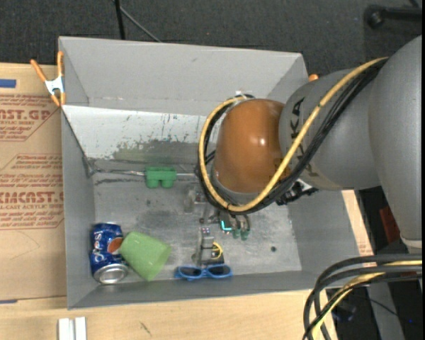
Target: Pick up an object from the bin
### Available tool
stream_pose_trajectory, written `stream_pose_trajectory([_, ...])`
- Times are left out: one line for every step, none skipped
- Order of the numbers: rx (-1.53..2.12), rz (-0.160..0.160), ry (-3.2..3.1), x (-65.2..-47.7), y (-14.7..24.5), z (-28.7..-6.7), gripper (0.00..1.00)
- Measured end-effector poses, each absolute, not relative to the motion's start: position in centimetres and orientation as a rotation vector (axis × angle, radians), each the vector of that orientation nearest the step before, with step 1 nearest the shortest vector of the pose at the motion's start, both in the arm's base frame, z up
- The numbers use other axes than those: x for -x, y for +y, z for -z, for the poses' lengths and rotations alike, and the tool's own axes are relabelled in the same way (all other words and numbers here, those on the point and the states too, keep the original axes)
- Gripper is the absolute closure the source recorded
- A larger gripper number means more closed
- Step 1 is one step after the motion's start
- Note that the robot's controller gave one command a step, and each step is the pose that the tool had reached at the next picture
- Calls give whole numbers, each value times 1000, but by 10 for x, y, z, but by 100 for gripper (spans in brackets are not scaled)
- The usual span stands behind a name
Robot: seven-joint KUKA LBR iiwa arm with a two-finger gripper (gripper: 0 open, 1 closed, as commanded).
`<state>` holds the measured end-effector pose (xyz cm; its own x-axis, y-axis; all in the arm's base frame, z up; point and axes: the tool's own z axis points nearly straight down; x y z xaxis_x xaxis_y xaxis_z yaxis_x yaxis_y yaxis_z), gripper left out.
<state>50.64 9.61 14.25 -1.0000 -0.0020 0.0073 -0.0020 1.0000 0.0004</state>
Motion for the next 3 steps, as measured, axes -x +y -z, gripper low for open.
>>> stream_pose_trajectory([-617, -1, -3077, -497, 50, -68, 0])
stream_pose_trajectory([-325, 3, -3126, -484, 65, -100, 0])
stream_pose_trajectory([-475, 1, -3107, -481, 63, -116, 0])
